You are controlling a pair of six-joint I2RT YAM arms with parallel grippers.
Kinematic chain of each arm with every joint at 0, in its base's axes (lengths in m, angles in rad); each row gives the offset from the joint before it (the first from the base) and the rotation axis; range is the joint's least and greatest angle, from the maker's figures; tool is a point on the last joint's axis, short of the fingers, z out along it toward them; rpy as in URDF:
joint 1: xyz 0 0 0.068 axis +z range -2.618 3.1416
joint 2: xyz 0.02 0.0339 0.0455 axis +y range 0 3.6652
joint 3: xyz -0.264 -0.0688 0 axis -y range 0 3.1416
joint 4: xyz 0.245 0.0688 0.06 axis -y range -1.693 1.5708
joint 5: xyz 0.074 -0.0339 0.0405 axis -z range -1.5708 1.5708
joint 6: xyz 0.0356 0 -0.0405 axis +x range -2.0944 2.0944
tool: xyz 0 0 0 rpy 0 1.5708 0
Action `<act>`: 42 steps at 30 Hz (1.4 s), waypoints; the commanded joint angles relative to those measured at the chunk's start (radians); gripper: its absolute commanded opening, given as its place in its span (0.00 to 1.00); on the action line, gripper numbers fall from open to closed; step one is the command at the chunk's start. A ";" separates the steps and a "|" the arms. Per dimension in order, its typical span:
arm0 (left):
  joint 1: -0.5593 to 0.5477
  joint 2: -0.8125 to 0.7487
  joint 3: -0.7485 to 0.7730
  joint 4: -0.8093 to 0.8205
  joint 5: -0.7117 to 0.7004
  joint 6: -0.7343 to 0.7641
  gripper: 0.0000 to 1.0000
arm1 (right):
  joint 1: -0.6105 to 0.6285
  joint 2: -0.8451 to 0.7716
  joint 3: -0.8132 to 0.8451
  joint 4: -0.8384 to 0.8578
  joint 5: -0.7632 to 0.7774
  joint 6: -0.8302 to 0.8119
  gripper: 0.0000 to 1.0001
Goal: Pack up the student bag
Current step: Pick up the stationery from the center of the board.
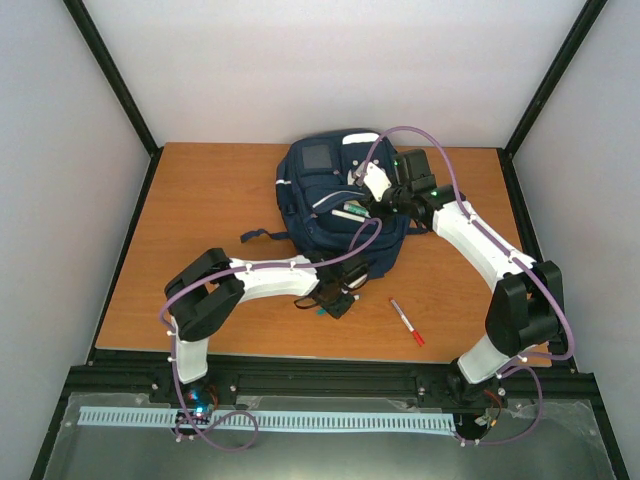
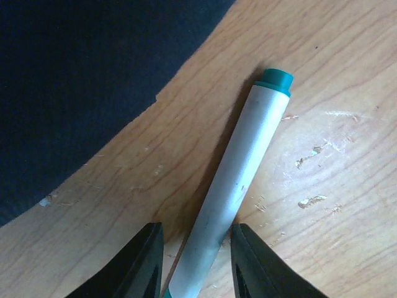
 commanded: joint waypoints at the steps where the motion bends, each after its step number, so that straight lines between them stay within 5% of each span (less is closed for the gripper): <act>1: -0.014 0.015 0.032 -0.024 0.005 0.004 0.29 | -0.013 -0.002 0.029 0.008 -0.009 0.016 0.03; 16: -0.014 -0.020 -0.006 -0.078 0.016 -0.007 0.06 | -0.013 -0.004 0.030 0.008 -0.010 0.019 0.03; 22: -0.014 -0.162 -0.066 -0.062 0.056 -0.051 0.04 | -0.014 -0.009 0.031 0.008 -0.009 0.019 0.03; 26: -0.014 -0.337 -0.187 0.076 0.098 -0.158 0.03 | -0.015 -0.012 0.030 0.010 -0.015 0.022 0.03; 32: -0.014 -0.553 -0.351 0.489 0.121 -0.361 0.02 | -0.014 -0.005 0.029 0.013 -0.017 0.030 0.03; 42: -0.004 -0.584 -0.441 0.805 -0.244 -0.680 0.01 | -0.014 -0.021 0.026 0.014 -0.020 0.037 0.03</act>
